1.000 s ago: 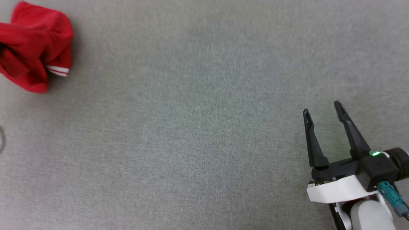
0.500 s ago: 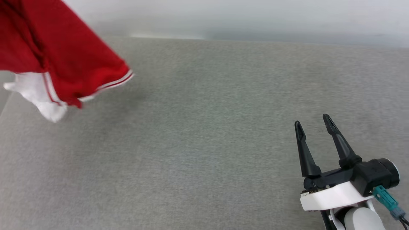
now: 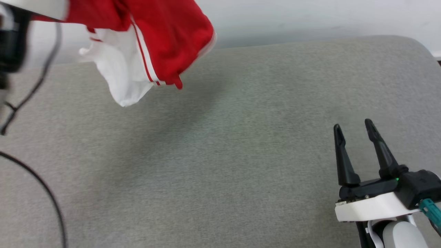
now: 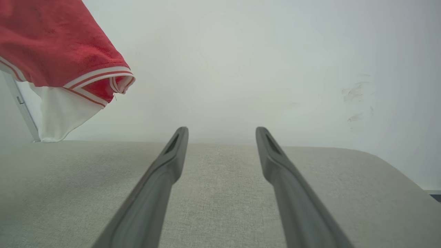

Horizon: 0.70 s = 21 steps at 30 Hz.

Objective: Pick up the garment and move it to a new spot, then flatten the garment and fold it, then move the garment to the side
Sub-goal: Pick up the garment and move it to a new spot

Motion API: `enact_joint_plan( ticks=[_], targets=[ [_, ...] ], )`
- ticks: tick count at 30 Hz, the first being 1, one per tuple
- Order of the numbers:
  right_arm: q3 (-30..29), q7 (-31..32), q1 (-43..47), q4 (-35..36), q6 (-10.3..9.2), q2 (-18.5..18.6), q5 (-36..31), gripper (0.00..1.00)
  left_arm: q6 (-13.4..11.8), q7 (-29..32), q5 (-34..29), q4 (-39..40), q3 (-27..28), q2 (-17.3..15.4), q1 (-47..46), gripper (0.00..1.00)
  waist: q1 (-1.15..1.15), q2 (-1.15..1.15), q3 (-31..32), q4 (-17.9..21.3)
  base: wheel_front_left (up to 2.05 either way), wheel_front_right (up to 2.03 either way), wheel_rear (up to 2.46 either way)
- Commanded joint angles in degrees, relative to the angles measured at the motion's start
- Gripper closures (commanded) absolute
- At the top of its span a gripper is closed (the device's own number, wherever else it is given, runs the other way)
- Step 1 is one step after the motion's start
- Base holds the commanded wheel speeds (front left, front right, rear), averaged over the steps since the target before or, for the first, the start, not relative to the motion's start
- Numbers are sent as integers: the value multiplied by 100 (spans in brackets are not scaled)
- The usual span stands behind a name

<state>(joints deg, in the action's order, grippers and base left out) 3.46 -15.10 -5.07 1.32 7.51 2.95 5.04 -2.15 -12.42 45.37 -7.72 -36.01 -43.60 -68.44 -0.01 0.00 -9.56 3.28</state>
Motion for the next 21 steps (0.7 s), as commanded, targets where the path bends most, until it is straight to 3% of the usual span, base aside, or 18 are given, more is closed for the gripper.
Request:
enact_joint_plan(
  ticks=[1, 11, 21],
  targets=[
    [-55, -10, -82, 28, -4, -12, 64, 0, -98, -69, -38, -53, -141, 296, 156, 100, 1, 0, -60, 207, 0, 0, 0],
    [-141, -10, 45, 38, -4, -13, 124, 0, -590, -250, -286, 134, -1429, 1499, 2619, 100, 1, 0, 11, 394, 0, 0, 0],
    [-100, -10, 144, -36, -4, -13, -83, 0, -124, 244, -337, -582, -3017, 2137, 4153, 100, 1, 0, 197, 101, 0, 0, 0]
  ],
)
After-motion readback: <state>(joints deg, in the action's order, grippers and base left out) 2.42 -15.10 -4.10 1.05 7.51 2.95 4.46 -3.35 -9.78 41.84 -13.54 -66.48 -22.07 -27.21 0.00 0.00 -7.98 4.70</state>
